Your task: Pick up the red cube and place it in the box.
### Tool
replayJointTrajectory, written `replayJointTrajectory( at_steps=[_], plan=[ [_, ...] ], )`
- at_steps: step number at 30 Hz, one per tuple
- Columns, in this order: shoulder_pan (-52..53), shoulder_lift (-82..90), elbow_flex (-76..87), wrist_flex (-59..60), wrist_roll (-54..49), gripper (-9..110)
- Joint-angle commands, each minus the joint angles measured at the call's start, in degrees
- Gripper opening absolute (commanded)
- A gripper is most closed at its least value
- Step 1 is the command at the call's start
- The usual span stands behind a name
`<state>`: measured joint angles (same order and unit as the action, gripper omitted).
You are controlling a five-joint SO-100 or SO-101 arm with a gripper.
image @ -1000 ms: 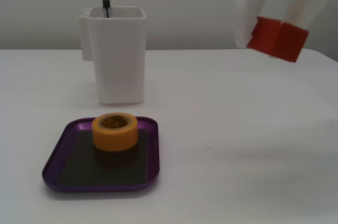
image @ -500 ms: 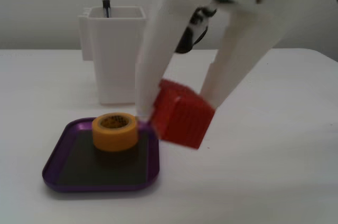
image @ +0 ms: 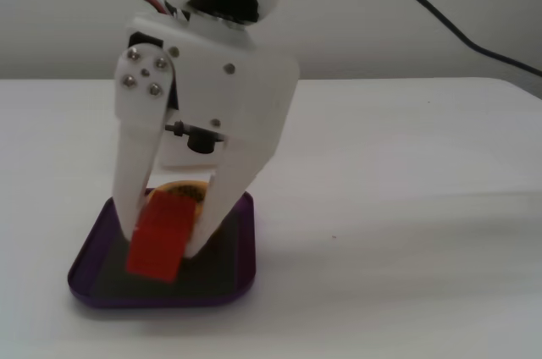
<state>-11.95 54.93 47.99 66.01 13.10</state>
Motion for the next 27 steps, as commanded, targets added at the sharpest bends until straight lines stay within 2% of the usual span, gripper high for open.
replayJointTrajectory(
  at_steps=[1,27],
  plan=[
    [0.5,0.9,-2.9,0.4,-0.3,-1],
    [0.7,-4.6,-3.6,0.5,-2.8,0]
  ],
)
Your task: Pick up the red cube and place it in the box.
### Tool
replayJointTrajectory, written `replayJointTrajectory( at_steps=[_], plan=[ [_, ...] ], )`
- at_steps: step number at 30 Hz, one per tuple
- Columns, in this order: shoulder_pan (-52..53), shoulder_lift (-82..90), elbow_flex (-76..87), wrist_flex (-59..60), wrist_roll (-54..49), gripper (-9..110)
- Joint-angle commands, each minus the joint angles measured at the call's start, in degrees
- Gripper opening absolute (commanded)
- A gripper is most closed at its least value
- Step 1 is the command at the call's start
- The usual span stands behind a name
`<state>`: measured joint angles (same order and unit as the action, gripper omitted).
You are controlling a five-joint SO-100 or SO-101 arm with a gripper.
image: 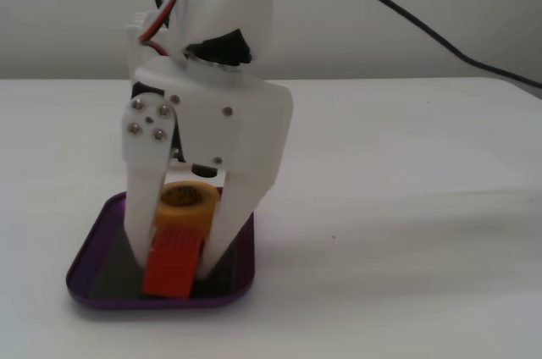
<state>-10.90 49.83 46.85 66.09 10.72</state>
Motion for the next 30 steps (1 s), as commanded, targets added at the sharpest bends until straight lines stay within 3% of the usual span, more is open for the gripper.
replayJointTrajectory(
  at_steps=[1,6,16,25,30],
  plan=[
    [-0.4,0.5,-2.5,0.4,-0.4,0],
    [-0.4,0.5,-2.5,2.5,-0.4,2],
    [-0.4,1.1,-11.4,12.2,-0.2,27],
    [-1.1,12.0,-36.7,30.8,-1.0,28],
    [-0.5,25.8,-28.5,32.2,-8.0,27]
  ],
)
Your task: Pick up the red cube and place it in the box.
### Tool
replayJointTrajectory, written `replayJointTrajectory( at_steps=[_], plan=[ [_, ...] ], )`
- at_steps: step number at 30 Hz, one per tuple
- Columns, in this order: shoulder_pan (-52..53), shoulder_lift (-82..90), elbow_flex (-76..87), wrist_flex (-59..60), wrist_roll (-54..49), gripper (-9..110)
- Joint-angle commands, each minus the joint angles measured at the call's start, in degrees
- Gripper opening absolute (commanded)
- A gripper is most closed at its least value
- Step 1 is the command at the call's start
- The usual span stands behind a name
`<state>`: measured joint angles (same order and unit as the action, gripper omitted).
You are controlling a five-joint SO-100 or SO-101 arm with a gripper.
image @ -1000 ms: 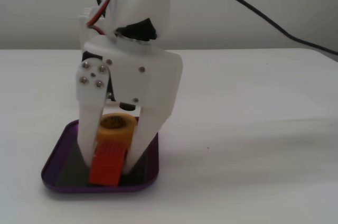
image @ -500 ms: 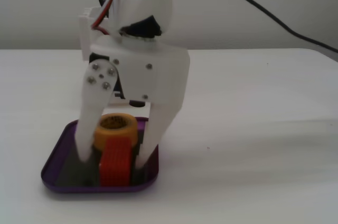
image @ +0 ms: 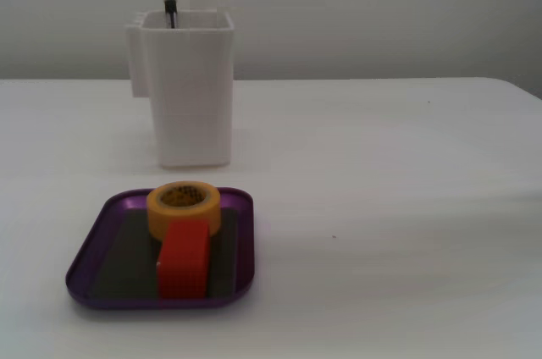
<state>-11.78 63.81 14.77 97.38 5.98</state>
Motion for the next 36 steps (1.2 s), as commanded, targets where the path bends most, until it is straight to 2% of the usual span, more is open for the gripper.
replayJointTrajectory(
  at_steps=[1,8,15,27,32,36],
  plan=[
    [0.4,15.2,7.6,0.9,-4.3,27],
    [0.7,41.6,41.0,0.3,-5.4,24],
    [8.1,67.0,72.2,-4.4,-5.4,25],
    [11.2,107.4,128.0,-22.7,-5.3,24],
    [11.2,122.6,144.4,-25.8,-5.4,24],
    [11.2,131.7,150.9,-26.0,-9.8,24]
  ],
)
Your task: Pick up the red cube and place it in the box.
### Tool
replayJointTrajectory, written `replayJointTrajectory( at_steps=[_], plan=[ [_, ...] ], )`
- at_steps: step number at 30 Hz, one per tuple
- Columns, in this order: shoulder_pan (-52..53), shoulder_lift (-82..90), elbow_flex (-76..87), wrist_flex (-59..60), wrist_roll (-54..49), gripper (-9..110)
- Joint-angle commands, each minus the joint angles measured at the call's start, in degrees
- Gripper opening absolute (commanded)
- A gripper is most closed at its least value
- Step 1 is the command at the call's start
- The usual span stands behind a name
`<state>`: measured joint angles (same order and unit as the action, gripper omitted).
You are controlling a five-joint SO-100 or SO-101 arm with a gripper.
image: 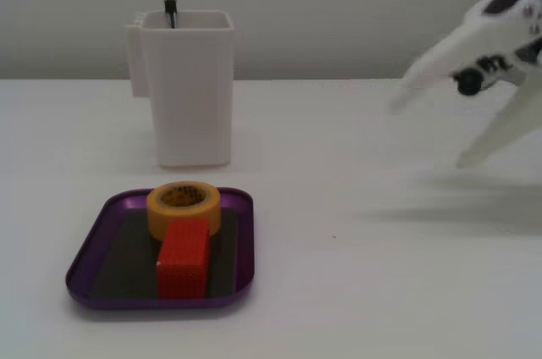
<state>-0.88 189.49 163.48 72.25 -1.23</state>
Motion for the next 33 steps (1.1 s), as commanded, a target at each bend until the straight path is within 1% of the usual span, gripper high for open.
replayJointTrajectory(
  at_steps=[1,6,8,10,13,14,16,20,22,33],
  plan=[
    [0.4,7.6,3.3,-0.8,-3.4,24],
    [0.4,8.1,8.3,-1.6,-3.5,24],
    [0.4,8.0,9.3,-1.6,-3.6,21],
    [0.4,8.0,9.9,-1.6,-3.9,14],
    [0.4,8.0,10.2,-1.7,-3.6,1],
    [0.4,8.0,10.2,-1.7,-3.6,-1],
    [1.6,8.0,10.2,-1.8,-3.6,0],
    [8.0,7.7,10.2,-1.3,-3.3,0],
    [9.5,7.6,10.1,-0.9,-3.3,0],
    [9.7,7.6,10.0,-1.5,-3.3,0]
  ],
)
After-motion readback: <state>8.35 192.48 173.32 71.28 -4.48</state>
